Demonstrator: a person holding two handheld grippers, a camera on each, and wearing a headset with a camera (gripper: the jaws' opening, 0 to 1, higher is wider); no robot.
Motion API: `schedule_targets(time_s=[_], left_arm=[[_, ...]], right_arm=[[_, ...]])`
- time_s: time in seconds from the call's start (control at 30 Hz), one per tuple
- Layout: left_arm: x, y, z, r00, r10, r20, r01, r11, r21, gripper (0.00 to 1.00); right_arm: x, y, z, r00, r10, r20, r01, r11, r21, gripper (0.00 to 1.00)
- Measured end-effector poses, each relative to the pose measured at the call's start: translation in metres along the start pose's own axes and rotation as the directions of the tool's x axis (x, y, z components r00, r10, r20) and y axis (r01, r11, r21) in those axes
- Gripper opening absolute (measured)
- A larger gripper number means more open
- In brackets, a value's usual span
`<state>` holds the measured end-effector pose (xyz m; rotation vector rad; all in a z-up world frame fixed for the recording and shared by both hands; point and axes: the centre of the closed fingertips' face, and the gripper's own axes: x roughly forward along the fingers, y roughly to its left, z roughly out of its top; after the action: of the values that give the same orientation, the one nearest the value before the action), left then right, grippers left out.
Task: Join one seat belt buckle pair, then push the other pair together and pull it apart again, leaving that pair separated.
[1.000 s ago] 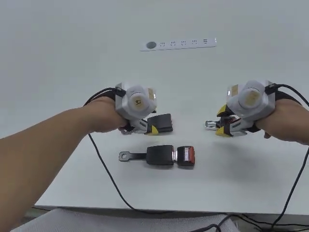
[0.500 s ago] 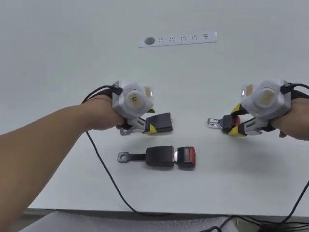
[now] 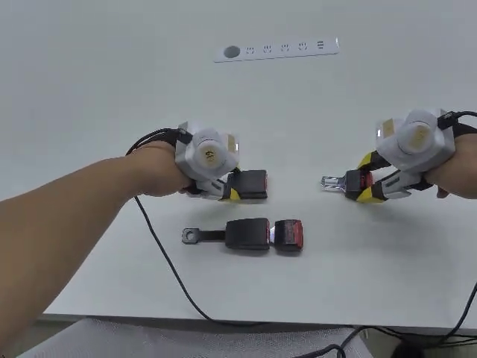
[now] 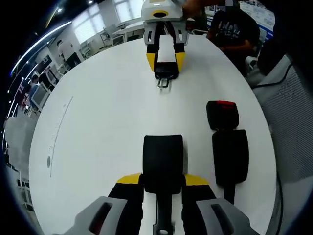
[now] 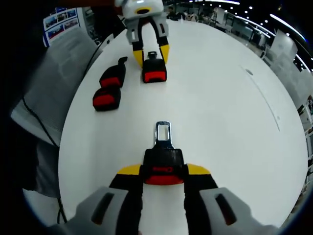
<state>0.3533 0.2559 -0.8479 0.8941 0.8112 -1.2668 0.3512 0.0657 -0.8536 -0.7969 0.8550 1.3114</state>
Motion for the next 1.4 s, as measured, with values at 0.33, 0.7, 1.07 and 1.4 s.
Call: schedule_targets(time_s=[0.33,0.7,1.07,1.4], left_arm=[[0.002,0.003,-0.003,0.9998,0.001,-0.02,-0.001,1.0,0.018,0.3],[0.001,0.003,-0.002,0.9999,-0.005,-0.013,0.005,1.0,0.019,0.3],[0.001,0.002,-0.001,0.9999,0.003,-0.011,-0.003,1.0,0.009,0.3],[0.001,0.002,-0.001,0.9999,0.003,-0.016,-0.003,1.0,0.002,0.3]], right_arm=[[0.009,0.003,0.018,0.9997,-0.02,-0.011,0.021,1.0,0.016,0.31],[0.028,0.004,0.055,0.9999,-0.016,0.007,0.016,1.0,-0.016,0.31],[0.043,0.009,0.081,1.0,0.0,-0.009,0.0,0.999,-0.035,0.31],[0.047,0.008,0.087,0.9997,-0.003,-0.025,0.001,0.997,-0.072,0.31]])
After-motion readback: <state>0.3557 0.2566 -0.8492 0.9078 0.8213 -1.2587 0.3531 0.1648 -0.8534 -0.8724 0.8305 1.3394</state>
